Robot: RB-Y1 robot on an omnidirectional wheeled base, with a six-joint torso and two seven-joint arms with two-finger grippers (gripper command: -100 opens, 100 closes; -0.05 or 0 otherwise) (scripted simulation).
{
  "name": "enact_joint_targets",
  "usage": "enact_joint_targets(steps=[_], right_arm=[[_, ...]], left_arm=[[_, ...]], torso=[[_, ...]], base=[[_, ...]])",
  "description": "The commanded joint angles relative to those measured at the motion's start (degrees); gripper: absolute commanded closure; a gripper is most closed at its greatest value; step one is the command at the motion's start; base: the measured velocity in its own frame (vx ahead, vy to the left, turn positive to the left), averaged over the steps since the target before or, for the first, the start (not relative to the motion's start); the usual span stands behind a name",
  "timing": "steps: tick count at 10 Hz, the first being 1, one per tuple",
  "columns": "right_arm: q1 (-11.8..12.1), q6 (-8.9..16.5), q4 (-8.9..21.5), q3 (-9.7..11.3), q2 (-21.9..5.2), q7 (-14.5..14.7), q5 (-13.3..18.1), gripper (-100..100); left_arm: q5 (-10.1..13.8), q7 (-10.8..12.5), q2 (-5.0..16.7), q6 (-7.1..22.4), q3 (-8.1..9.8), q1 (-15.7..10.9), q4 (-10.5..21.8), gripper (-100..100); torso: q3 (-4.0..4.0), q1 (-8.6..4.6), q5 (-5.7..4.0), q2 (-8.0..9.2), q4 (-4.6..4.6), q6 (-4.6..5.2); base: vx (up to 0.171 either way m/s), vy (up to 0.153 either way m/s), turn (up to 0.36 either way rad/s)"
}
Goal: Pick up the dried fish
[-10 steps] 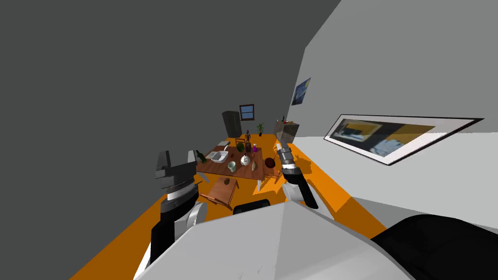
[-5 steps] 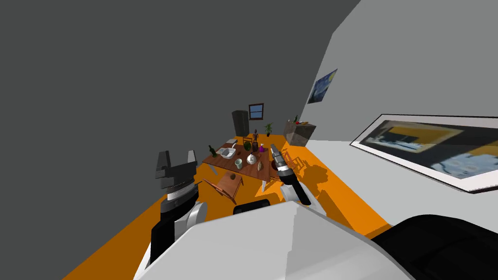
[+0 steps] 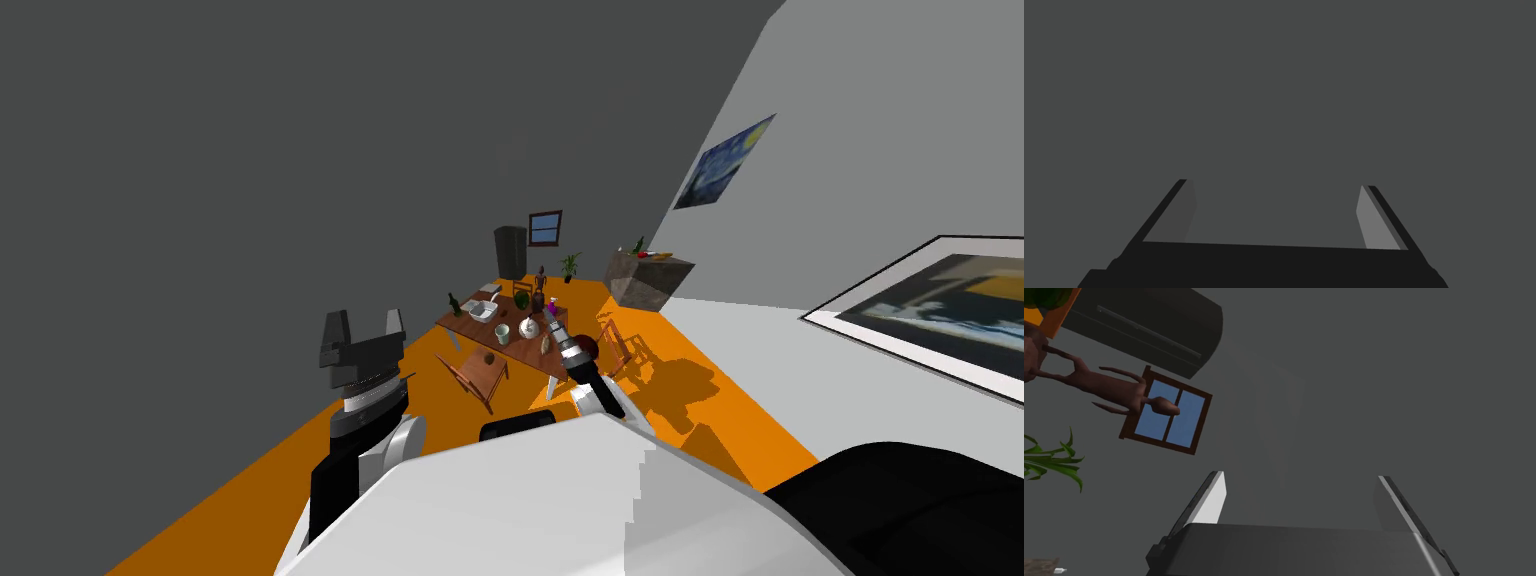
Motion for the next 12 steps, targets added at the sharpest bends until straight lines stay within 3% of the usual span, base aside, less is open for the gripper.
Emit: enact_joint_targets(steps=[1, 2, 5, 8, 9, 10, 12], right_arm=[[-0.8, 0.6, 2.7, 1.4, -1.0, 2.2, 0.4, -100], [-0.8, 0.6, 2.7, 1.4, -1.0, 2.2, 0.4, -100], [-2.2, 2.1, 9.0, 5.5, -3.9, 7.4, 1.3, -100], [-2.8, 2.5, 12.2, 7.0, -5.0, 10.2, 1.6, -100], [-3.3, 2.9, 13.7, 8.5, -6.0, 12.4, 1.9, -100], [-3.3, 2.9, 14.7, 8.5, -6.0, 12.4, 1.9, -100], [-4.4, 3.6, 19.3, 11.9, -8.1, 16.3, 2.5, -100]], left_arm=[[0.0, 0.0, 0.0, 0.0, 0.00, 0.0, 0.0, 0], [0.0, 0.0, 0.0, 0.0, -0.01, 0.0, 0.0, 0], [0.0, 0.0, 0.0, 0.0, 0.00, 0.0, 0.0, 0], [0.0, 0.0, 0.0, 0.0, 0.00, 0.0, 0.0, 0], [0.0, 0.0, 0.0, 0.0, 0.00, 0.0, 0.0, 0], [0.0, 0.0, 0.0, 0.0, 0.00, 0.0, 0.0, 0], [0.0, 0.0, 0.0, 0.0, 0.00, 0.0, 0.0, 0]], torso=[[0.00, 0.00, 0.00, 0.00, 0.00, 0.00], [0.00, 0.01, 0.00, 0.00, 0.00, -0.04], [-0.01, -0.01, 0.00, -0.01, 0.00, -0.03], [-0.01, 0.02, 0.00, -0.01, 0.00, -0.03], [0.00, 0.01, 0.00, 0.01, 0.00, 0.03], [0.01, 0.02, 0.01, 0.02, 0.01, -0.01], [0.02, 0.03, 0.01, 0.03, 0.01, -0.01]], base=[[0.011, 0.006, 0.288], [0.010, -0.001, 0.159], [0.015, 0.001, 0.405], [0.013, -0.001, 0.235], [0.004, 0.006, 0.275], [0.004, 0.001, 0.207], [0.005, 0.008, 0.364]])
